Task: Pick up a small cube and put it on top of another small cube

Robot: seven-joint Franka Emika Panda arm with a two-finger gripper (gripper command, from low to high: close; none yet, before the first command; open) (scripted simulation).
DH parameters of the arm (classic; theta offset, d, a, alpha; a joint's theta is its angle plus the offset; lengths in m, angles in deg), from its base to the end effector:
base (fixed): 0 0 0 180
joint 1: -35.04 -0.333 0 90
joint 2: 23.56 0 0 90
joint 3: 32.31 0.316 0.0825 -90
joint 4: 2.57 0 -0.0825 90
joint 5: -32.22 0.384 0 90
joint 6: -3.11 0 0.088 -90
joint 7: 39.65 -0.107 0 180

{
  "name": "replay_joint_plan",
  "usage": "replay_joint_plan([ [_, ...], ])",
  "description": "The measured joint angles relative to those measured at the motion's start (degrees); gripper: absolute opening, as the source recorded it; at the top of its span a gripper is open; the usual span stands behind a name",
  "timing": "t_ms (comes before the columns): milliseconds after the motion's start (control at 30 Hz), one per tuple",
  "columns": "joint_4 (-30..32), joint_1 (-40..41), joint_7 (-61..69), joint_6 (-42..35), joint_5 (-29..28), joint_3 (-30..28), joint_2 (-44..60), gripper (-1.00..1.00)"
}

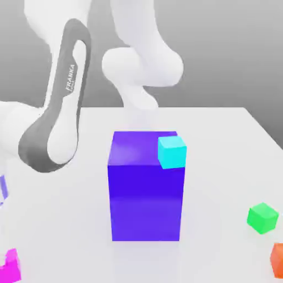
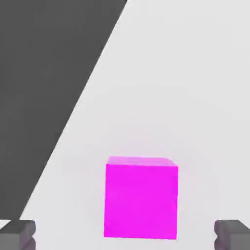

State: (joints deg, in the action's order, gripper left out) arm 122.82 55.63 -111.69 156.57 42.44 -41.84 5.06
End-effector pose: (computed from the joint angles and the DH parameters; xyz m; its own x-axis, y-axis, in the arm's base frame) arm 0.4751 -0.2852 0.1580 -0.3447 -0.9387 0.0004 -0.9387 0.3447 -0.0025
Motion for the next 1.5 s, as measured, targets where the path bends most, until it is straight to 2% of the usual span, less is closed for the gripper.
replay_joint_plan([
  [33, -0.5, 0.5, 0.3, 1.5, 0.5, 0.6, 2.1, 0.00],
  [67, -0.8, 0.8, 0.6, 2.6, 0.9, 1.0, 3.5, -1.00],
  [267, -0.9, 1.0, 0.7, 3.1, 1.1, 1.2, 4.2, -1.00],
  [467, 0.1, -1.5, -0.7, -2.9, -1.8, -0.1, -3.5, -1.00],
  [733, 3.1, -14.2, -10.8, -3.3, -2.2, 7.4, -8.0, -1.00],
  [1000, 9.3, -28.3, -26.2, -3.0, -3.6, 15.0, -14.8, -1.00],
  [1333, 19.1, -46.6, -52.8, -2.8, -11.0, 25.9, -23.8, -1.00],
  [1500, 21.1, -48.2, -59.5, 1.0, -15.0, 24.8, -20.7, -1.00],
])
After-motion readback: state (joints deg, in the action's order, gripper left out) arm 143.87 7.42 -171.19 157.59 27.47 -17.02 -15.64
